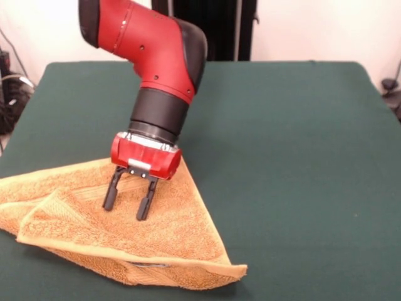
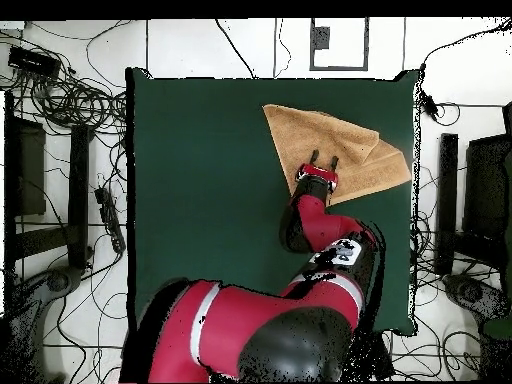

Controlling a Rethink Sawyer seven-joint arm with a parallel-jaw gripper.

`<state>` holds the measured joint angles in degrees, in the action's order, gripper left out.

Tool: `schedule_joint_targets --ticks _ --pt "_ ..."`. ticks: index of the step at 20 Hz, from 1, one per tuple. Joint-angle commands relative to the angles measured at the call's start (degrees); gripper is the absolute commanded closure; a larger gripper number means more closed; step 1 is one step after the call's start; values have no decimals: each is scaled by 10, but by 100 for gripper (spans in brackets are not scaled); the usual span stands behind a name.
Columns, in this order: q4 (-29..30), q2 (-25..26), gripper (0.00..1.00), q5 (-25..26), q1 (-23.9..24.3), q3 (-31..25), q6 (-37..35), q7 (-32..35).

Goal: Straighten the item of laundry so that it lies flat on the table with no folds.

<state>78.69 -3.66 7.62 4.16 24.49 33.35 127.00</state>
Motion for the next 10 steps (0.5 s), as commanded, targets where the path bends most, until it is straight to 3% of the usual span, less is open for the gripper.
schedule_joint_targets --ticks 1,10 --pt "-73 2 0 87 44 -120 -125 33" --pt "-153 3 0 199 106 -208 -187 23"
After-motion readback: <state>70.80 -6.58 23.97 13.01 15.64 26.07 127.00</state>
